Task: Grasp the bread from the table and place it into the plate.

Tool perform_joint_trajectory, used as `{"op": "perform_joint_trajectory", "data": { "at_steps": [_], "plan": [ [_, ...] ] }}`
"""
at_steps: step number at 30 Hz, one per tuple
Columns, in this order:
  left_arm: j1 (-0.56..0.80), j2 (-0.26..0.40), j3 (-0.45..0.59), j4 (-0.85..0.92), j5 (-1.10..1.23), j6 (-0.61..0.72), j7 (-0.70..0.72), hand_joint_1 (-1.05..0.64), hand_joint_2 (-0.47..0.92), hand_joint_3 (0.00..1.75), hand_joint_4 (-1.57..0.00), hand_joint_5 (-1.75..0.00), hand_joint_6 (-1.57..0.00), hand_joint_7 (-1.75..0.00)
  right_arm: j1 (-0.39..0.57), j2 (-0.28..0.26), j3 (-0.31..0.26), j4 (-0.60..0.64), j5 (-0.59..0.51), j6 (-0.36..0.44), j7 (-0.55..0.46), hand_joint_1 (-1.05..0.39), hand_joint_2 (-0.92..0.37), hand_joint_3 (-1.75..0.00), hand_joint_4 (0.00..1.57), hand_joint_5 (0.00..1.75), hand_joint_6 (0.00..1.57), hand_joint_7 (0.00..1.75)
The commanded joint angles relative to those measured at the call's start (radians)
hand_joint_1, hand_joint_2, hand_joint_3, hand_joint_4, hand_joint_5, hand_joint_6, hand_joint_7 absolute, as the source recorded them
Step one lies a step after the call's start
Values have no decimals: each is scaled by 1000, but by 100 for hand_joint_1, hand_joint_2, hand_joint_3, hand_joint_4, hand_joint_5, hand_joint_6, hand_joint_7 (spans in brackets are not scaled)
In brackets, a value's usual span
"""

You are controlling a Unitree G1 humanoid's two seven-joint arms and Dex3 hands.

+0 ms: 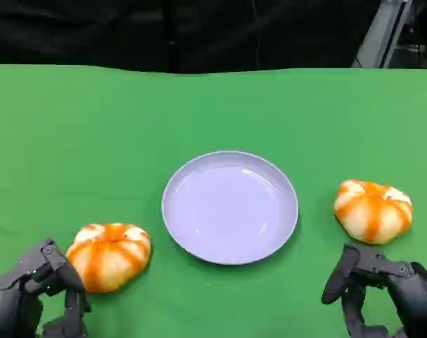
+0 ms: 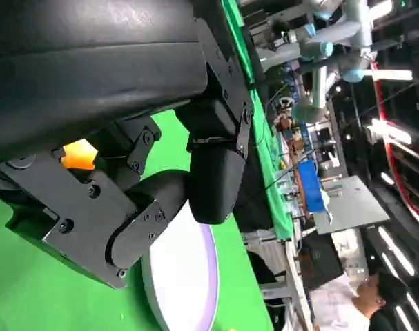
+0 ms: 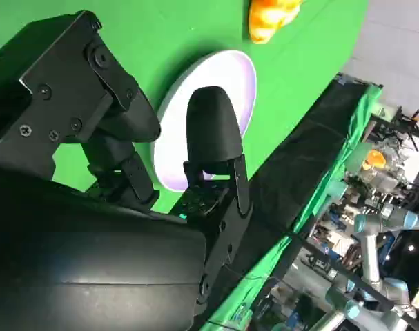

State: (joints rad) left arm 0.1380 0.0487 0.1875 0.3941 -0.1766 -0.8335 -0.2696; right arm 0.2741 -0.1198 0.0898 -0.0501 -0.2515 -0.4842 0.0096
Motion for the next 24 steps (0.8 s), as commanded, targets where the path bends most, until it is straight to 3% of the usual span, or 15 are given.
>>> {"op": "perform_joint_trajectory", "data": {
  "at_steps": [1, 10, 20, 22, 24],
  "plan": [
    [-5, 17, 8, 5, 6, -8, 14, -28, 53, 134, -86, -175, -72, -174, -9, -7, -8, -4, 0, 0, -11, 14, -25, -160, 87, 175, 79, 147],
    [-7, 19, 8, 4, 15, -2, 23, -27, 49, 140, -87, -175, -74, -175, -22, -11, -8, 4, -1, -9, -8, 15, -25, -160, 87, 174, 80, 147],
    [0, 28, 6, -3, 8, -9, 15, -24, 55, 133, -86, -175, -71, -175, -7, -6, -3, -17, -2, -3, -7, 13, -25, -160, 87, 175, 81, 147],
    [5, 25, 4, -14, 8, 0, 18, -24, 52, 138, -75, -174, -68, -166, -6, -6, -1, -20, -5, -4, -8, 12, -25, -161, 87, 175, 81, 147],
    [9, 28, 5, -22, 24, -1, 25, -28, 54, 128, -65, -163, -64, -149, -3, -4, 0, -26, -8, 1, -10, 12, -24, -161, 87, 175, 81, 147]
  ]
}}
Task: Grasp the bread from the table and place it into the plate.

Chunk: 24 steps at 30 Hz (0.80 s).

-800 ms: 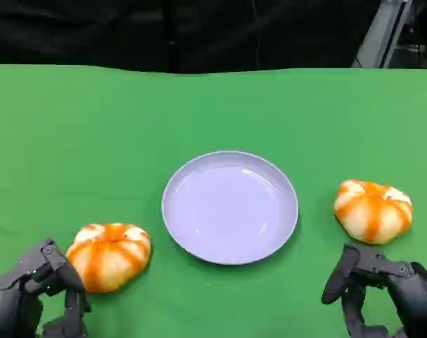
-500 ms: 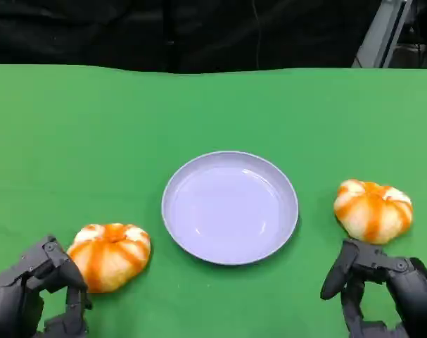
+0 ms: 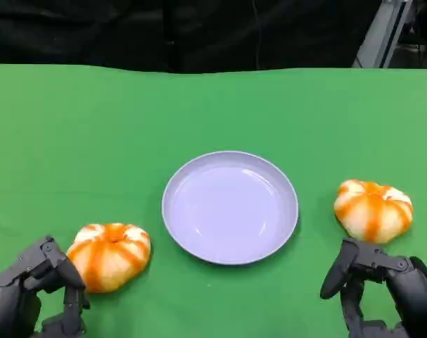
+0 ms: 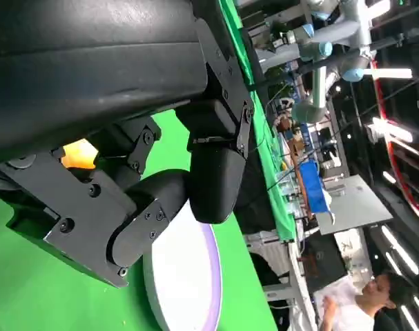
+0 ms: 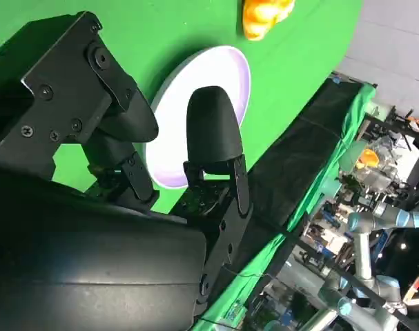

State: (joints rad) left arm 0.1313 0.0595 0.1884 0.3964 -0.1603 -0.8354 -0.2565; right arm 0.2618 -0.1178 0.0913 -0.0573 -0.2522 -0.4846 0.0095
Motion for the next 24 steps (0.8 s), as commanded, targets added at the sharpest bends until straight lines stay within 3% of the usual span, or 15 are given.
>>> {"op": "perform_joint_trajectory", "data": {
  "at_steps": [1, 5, 7, 8, 12, 14, 17, 21, 24],
  "plan": [
    [16, 18, 4, -26, 15, -2, 15, -28, 55, 124, -63, -160, -64, -143, 10, -5, -1, -21, -9, 4, -10, 12, -24, -161, 87, 174, 81, 147],
    [20, 27, 5, -41, 81, -18, 45, -29, 57, 110, -48, -150, -55, -119, 13, -1, 2, -27, -8, 11, -6, 14, -25, -161, 87, 174, 80, 147],
    [31, 33, 2, -78, 130, 16, 65, -29, 56, 109, -47, -149, -55, -116, 15, 1, 3, -32, -6, 17, -4, 15, -25, -160, 87, 175, 80, 147],
    [40, 39, 0, -111, 176, 45, 83, -33, 58, 104, -41, -147, -45, -113, 16, 2, 4, -35, -4, 20, -2, 15, -25, -160, 87, 175, 80, 147],
    [71, 46, -8, -220, 297, 135, 144, -40, 75, 60, -30, -136, -31, -99, 17, 4, 8, -41, -5, 26, -4, 17, -26, -159, 87, 175, 80, 148],
    [77, 48, -15, -239, 309, 155, 157, -41, 78, 53, -29, -134, -30, -97, 17, 3, 8, -42, -5, 27, -5, 17, -26, -159, 88, 175, 80, 148],
    [88, 85, -26, -341, 495, 231, 206, -55, 89, 34, -8, -137, -18, -91, 24, 3, 12, -58, -17, 43, -6, 17, -27, -159, 88, 175, 80, 147],
    [87, 134, -51, -422, 676, 281, 261, -59, 92, 29, 0, -125, -11, -87, 22, 4, 16, -54, -7, 42, -3, 18, -28, -158, 87, 175, 79, 147],
    [91, 151, -76, -476, 758, 348, 276, -61, 92, 26, 0, -101, -11, -75, 21, 5, 18, -49, 1, 39, -2, 19, -28, -158, 87, 175, 79, 148]
  ]
}}
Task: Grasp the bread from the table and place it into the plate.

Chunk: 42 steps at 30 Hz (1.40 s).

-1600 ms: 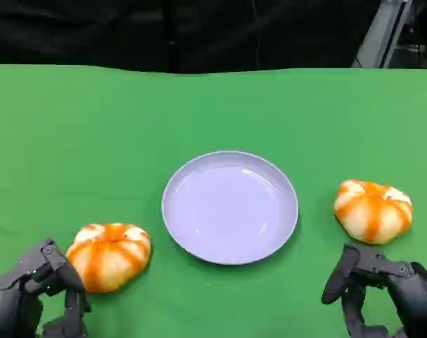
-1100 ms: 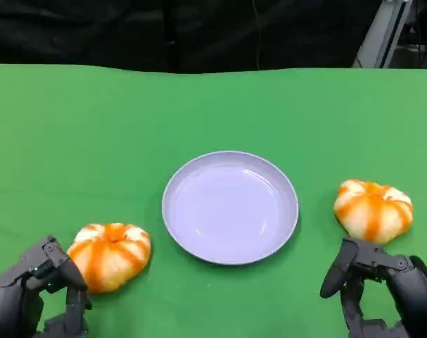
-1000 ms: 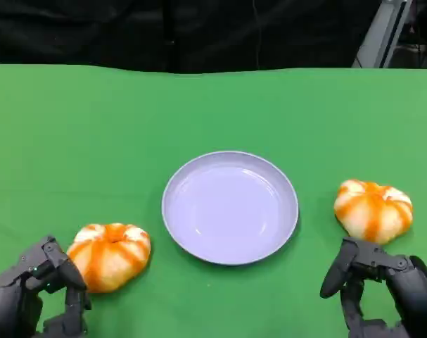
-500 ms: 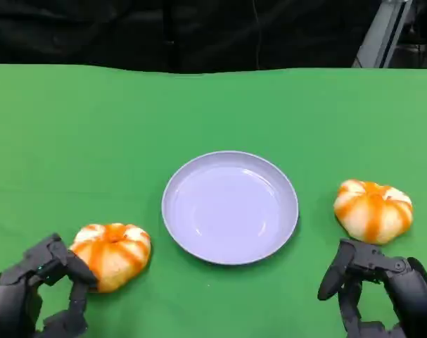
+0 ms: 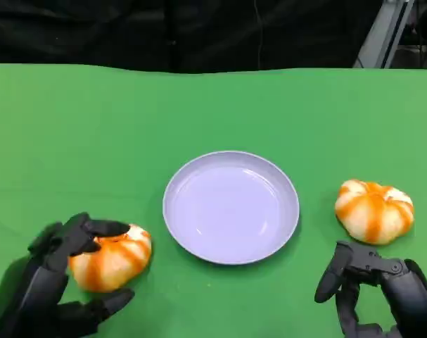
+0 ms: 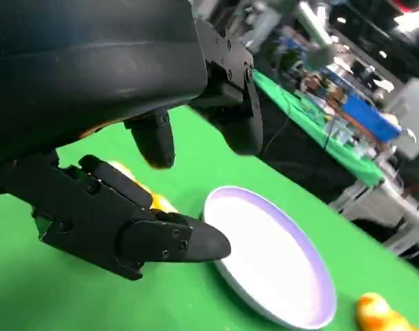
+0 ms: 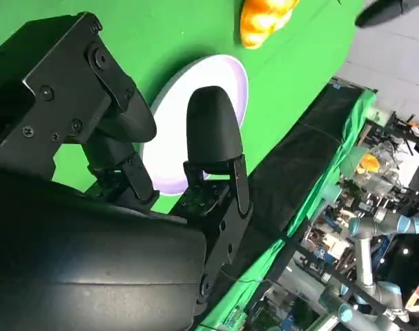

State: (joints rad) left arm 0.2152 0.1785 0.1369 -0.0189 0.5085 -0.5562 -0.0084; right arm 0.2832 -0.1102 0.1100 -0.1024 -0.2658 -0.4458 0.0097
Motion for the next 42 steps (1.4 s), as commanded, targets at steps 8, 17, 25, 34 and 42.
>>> {"op": "perform_joint_trajectory", "data": {
  "at_steps": [8, 17, 25, 34, 42],
  "plan": [
    [-28, 100, -119, -106, 260, 186, 47, -55, 92, 6, 0, -78, -25, -36, 3, -1, 1, -7, 14, -4, -7, 18, -27, -160, 88, 175, 79, 148],
    [-68, 155, -241, -151, 455, 373, 7, -48, 91, 0, -4, -75, -42, -9, 0, 4, 3, 0, 14, -19, -13, 18, -26, -160, 88, 175, 80, 147],
    [-126, 181, -324, -83, 580, 478, 57, -45, 89, 0, -25, -42, -46, 0, 2, 5, 6, -2, 14, -15, -12, 18, -27, -160, 87, 175, 80, 147],
    [-211, 189, -392, 22, 591, 599, 14, -44, 89, 0, -30, -23, -38, 0, 6, 3, 6, -8, 17, -9, -10, 18, -30, -156, 85, 174, 79, 147],
    [-266, 219, -430, 166, 463, 553, -6, -27, 92, 6, -64, -14, -50, -3, 5, 0, 3, -1, 11, -24, -17, 17, -30, -154, 85, 174, 79, 147]
  ]
}}
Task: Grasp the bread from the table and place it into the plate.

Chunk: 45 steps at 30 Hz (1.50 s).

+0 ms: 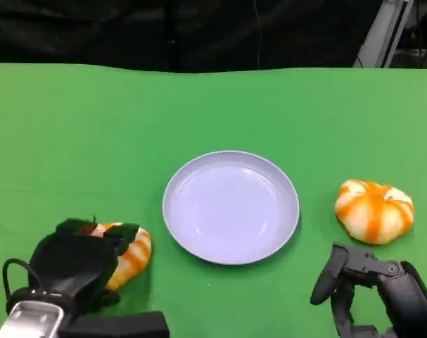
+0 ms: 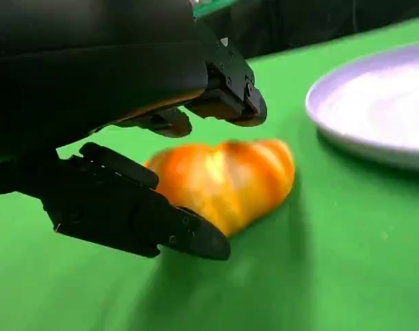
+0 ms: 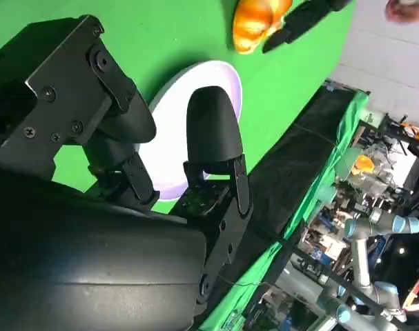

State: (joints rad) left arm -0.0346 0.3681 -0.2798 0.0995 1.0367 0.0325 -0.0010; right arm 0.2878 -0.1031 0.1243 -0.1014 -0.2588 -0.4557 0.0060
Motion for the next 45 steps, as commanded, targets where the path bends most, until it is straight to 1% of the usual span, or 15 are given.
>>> {"op": "perform_joint_trajectory", "data": {
  "at_steps": [1, 7, 10, 13, 14, 15, 16, 17, 24, 26, 27, 28, 30, 38, 45],
  "plan": [
    [-19, 38, -19, 56, -79, -48, -21, -24, 92, 8, -70, -14, -55, -4, 1, -7, -11, -3, 1, -15, -15, 17, -30, -155, 86, 174, 80, 147],
    [-37, 61, -36, 99, -160, -82, -42, -18, 92, 16, -103, -26, -82, -9, -2, -7, -10, 1, 2, -13, -17, 16, -29, -156, 86, 173, 80, 147],
    [-46, 59, -31, 157, -196, -130, 39, -14, 92, 25, -95, -77, -111, -4, -3, -6, -8, 1, 0, -12, -19, 15, -28, -156, 87, 173, 80, 146],
    [-57, 59, -29, 244, -204, -245, 246, -15, 92, 33, -88, -128, -132, -12, -6, -6, -8, 9, 7, -17, -17, 16, -28, -157, 87, 173, 80, 146],
    [-62, 61, -32, 271, -201, -277, 304, -15, 92, 34, -85, -144, -131, -26, -6, -6, -7, 9, 10, -15, -14, 16, -27, -158, 86, 172, 80, 146],
    [-68, 63, -37, 291, -196, -300, 350, -16, 92, 28, -79, -161, -107, -79, -6, -6, -6, 9, 14, -14, -12, 16, -28, -157, 86, 172, 80, 146],
    [-71, 69, -41, 299, -186, -318, 394, -18, 92, 22, -77, -167, -93, -107, -5, -6, -6, 10, 16, -17, -11, 16, -28, -157, 86, 172, 80, 145],
    [-73, 73, -44, 305, -180, -329, 424, -19, 89, 13, -75, -172, -85, -117, -5, -7, -6, 10, 17, -19, -11, 16, -28, -157, 86, 171, 80, 145],
    [-81, 76, -52, 347, -139, -404, 676, -6, 89, 9, -79, -175, -80, -142, 0, -6, -8, 15, 14, -35, -19, 17, -29, -155, 86, 174, 81, 145],
    [-78, 76, -50, 354, -141, -413, 710, -6, 82, 32, -81, -174, -83, -136, 3, -6, -8, 15, 12, -39, -21, 17, -28, -155, 86, 173, 81, 145],
    [-79, 78, -51, 357, -141, -416, 720, -5, 66, 67, -82, -172, -84, -134, 3, -6, -8, 15, 11, -41, -22, 17, -28, -155, 86, 174, 81, 144],
    [-81, 81, -52, 362, -138, -423, 741, -5, 59, 81, -83, -171, -85, -133, 3, -6, -8, 15, 8, -42, -23, 17, -28, -155, 86, 174, 81, 144],
    [-80, 85, -51, 359, -133, -431, 773, -7, 50, 97, -87, -167, -87, -133, 4, -6, -8, 10, 5, -36, -24, 16, -26, -158, 87, 174, 81, 144],
    [-65, 90, -47, 292, -133, -462, 821, -5, 34, 120, -93, -164, -96, -128, 11, 1, 2, 1, 3, -39, -24, 15, -25, -161, 88, 175, 81, 145],
    [-111, 64, -57, 276, -164, -510, 795, -7, 26, 138, -94, -168, -90, -144, 12, 6, 7, -1, -3, -33, -25, 14, -24, -161, 88, 175, 81, 145]
  ]
}}
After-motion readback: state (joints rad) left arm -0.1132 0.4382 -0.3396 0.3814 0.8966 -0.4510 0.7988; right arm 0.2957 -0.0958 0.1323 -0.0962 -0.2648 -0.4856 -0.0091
